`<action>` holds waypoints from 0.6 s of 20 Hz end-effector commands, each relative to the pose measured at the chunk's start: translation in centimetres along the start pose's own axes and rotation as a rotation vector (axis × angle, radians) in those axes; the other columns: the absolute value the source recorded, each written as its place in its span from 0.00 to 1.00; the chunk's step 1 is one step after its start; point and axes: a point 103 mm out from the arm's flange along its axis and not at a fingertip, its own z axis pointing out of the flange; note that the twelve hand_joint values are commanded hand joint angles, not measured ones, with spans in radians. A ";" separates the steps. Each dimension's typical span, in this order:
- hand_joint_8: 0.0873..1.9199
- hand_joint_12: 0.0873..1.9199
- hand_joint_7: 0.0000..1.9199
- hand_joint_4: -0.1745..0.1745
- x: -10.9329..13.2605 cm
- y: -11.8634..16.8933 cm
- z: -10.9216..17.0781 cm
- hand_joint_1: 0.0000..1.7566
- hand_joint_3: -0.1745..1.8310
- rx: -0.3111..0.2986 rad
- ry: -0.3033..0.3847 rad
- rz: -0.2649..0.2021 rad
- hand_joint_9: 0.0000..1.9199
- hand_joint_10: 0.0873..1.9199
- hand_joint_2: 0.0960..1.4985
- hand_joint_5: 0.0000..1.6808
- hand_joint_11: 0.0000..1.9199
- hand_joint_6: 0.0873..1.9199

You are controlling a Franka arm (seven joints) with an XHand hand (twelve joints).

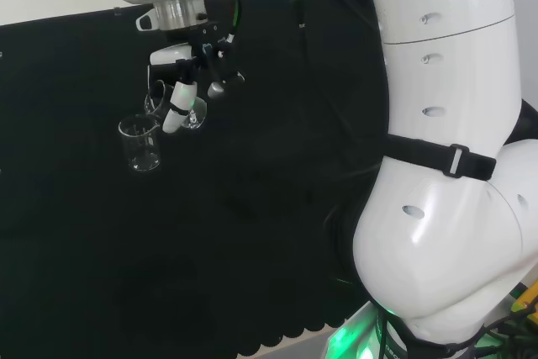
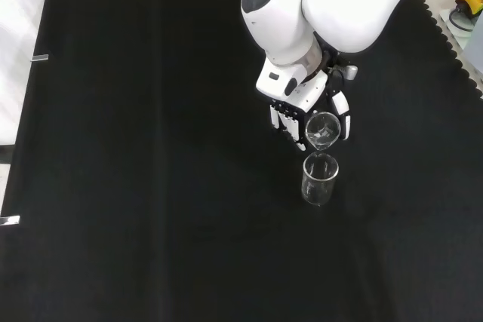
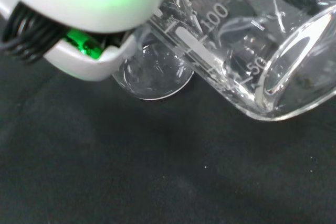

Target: Pour the water from the handheld beaker into the one on the table.

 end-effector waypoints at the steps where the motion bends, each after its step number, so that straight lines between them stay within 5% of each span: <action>1: 0.01 0.44 0.82 0.00 -0.1 -0.1 0.0 0.76 0.42 0.022 -0.031 0.021 0.87 0.00 0.35 0.88 0.55 0.09; 12: 0.01 0.44 0.83 0.00 0.0 -0.1 -0.5 0.76 0.42 0.055 -0.066 0.048 0.88 0.00 0.34 0.88 0.55 0.09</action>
